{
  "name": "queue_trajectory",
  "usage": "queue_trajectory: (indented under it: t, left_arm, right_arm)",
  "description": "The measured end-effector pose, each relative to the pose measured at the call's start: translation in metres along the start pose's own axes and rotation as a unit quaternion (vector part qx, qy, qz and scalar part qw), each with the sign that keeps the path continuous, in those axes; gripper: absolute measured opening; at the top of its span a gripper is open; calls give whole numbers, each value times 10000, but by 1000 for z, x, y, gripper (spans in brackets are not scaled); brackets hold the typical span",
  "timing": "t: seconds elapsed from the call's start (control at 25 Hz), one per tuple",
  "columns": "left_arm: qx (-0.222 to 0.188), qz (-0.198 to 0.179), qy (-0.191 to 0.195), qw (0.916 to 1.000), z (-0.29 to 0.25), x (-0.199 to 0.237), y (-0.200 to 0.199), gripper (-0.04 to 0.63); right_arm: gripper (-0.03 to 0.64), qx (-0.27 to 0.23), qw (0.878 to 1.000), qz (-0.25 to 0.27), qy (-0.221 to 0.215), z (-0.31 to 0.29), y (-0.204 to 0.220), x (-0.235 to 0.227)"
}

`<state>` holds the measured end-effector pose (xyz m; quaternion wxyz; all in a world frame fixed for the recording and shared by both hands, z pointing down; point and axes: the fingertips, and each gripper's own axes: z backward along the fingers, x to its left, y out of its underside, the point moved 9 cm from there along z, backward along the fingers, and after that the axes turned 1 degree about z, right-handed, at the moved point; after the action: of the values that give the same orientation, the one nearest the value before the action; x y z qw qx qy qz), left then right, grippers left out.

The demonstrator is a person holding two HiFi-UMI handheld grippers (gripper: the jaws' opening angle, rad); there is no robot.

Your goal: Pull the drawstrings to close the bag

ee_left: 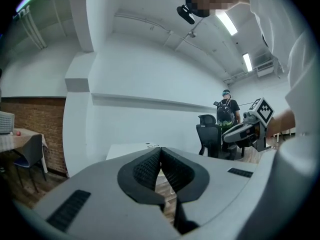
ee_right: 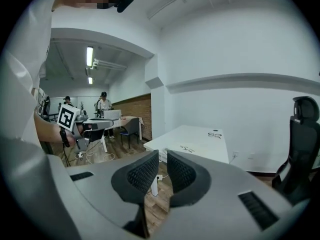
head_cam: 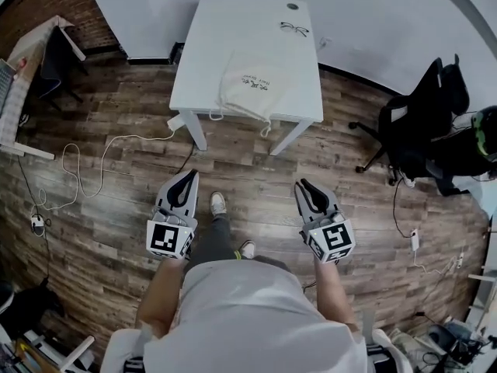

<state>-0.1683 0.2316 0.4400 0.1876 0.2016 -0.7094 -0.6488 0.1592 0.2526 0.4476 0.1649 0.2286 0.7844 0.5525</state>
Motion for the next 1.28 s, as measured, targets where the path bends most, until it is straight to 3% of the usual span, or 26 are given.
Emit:
queue_trajectory:
  t: [0.32,0.52,0.88,1.12,1.28]
  left_arm:
    - [111,274,268,9992,-82,103,10,14]
    - [96,343,403,9986,-116,147,13,14]
    - [357,214,626,9972,-167,153,24,14]
    - [815,190,224,9962,-188,146,41,15]
    - [1287,210,29,9915,-208,150,81,15]
  right_arm:
    - [48,173,9997,85,114,-123,-47,-26]
    - [48,203,9996,105,174,-169,-65,-26]
    - [48,359,9983,144,446,-186,-60,-53]
    - [48,707,9968,107,357,-191,-37,-82]
    - [48,978,9945,126,351,-208,-11,-99]
